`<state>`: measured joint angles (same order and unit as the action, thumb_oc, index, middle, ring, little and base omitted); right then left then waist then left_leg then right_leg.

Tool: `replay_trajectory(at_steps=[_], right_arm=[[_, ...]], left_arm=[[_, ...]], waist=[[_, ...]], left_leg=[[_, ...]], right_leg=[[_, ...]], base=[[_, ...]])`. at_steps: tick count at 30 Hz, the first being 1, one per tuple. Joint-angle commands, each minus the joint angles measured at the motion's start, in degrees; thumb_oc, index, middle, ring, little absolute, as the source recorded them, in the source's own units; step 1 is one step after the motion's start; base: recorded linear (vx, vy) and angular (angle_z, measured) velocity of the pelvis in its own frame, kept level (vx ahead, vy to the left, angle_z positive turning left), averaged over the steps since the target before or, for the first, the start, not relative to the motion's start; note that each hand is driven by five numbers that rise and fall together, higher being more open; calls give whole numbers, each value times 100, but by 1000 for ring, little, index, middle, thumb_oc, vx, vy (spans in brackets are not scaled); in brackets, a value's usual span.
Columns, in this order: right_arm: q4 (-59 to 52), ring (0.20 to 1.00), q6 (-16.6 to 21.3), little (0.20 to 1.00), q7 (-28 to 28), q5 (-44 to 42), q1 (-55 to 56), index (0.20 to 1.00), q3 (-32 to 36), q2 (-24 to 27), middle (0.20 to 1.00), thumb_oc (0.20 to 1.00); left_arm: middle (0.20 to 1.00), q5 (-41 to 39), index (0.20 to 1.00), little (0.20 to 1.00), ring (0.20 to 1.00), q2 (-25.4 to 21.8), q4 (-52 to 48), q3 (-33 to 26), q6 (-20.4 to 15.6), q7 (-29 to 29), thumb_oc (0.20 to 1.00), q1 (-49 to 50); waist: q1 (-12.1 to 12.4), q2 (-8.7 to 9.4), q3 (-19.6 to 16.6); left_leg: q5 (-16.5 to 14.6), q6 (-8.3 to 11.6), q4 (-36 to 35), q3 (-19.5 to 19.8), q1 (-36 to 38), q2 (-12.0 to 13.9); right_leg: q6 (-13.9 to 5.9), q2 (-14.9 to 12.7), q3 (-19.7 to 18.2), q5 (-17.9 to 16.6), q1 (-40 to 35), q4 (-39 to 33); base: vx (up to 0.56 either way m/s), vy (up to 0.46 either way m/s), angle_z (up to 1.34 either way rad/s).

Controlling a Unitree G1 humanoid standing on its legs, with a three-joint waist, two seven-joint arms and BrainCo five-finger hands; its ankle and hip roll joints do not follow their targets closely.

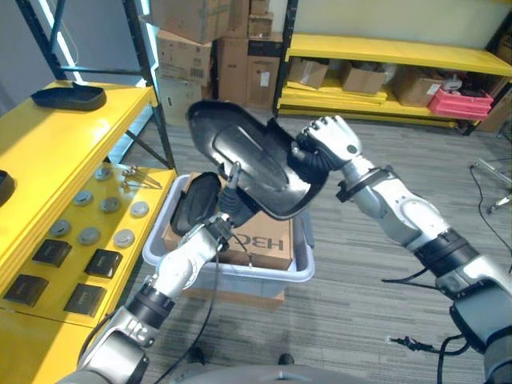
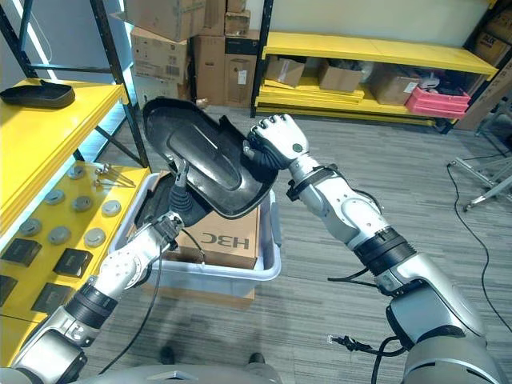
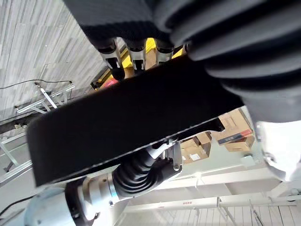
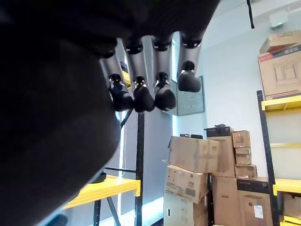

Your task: Move parts from the plastic box to the shelf.

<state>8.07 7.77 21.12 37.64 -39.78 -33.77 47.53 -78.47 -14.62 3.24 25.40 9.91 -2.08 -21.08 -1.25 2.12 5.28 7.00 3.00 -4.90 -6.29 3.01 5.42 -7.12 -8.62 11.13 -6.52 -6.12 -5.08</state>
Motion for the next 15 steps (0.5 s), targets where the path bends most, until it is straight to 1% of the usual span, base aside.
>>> replay_trajectory(at_steps=[1,3,6,7,8,9,10,12,15], right_arm=[[46,200,161,200,103,-75,-956,200,-201,18,200,200],[23,200,237,200,139,-73,-959,200,-202,-11,200,200],[-106,200,354,200,162,-118,-946,200,-172,-59,200,200],[-300,200,523,200,161,-205,-884,200,-102,-78,200,200],[-344,200,569,200,150,-238,-865,200,-83,-93,200,200],[-418,200,629,200,123,-290,-838,200,-56,-113,200,200],[-554,200,746,200,91,-346,-794,200,-8,-136,200,200],[-758,200,858,200,10,-453,-709,200,56,-177,200,200],[-1070,200,1015,200,-289,-755,-515,200,163,-291,200,200]], left_arm=[[1000,240,1000,1000,1000,170,-88,189,-332,-144,1000,-637],[1000,399,1000,1000,1000,156,-85,192,-386,-34,1000,-628],[1000,717,1000,1000,1000,71,-100,172,-477,291,1000,-623],[1000,998,1000,1000,1000,-29,-71,109,-633,561,1000,-617],[827,1025,827,827,827,-53,-65,77,-629,634,827,-613],[382,1078,382,382,382,-78,-33,49,-673,698,382,-614],[200,1181,200,200,200,-102,9,-8,-714,766,200,-611],[200,1278,200,200,200,-115,90,-84,-702,844,200,-614],[200,1479,200,200,200,-96,191,-180,-783,888,200,-627]], waist=[[153,36,-91],[158,32,-91],[167,20,-103],[179,14,-101],[186,10,-102],[189,9,-104],[194,8,-100],[195,10,-89],[196,18,-73]], left_leg=[[-579,198,-10,-82,407,225],[-578,198,-10,-79,412,225],[-583,197,-10,-72,415,222],[-590,191,-10,-56,417,215],[-587,192,-10,-49,414,213],[-589,190,-10,-39,414,210],[-591,186,-10,-28,412,205],[-592,181,-10,-16,410,202],[-598,174,-10,1,401,196]], right_leg=[[-172,-202,230,322,-300,8],[-172,-202,230,321,-305,8],[-172,-203,235,329,-308,8],[-177,-203,243,334,-312,8],[-178,-202,246,336,-312,8],[-178,-200,246,338,-314,8],[-177,-197,248,341,-314,8],[-176,-197,252,343,-314,8],[-178,-200,265,347,-304,8]], base=[[0,0,0],[0,0,0],[0,0,0],[0,0,0],[0,0,0],[0,0,0],[0,0,0],[0,0,0],[0,0,0]])
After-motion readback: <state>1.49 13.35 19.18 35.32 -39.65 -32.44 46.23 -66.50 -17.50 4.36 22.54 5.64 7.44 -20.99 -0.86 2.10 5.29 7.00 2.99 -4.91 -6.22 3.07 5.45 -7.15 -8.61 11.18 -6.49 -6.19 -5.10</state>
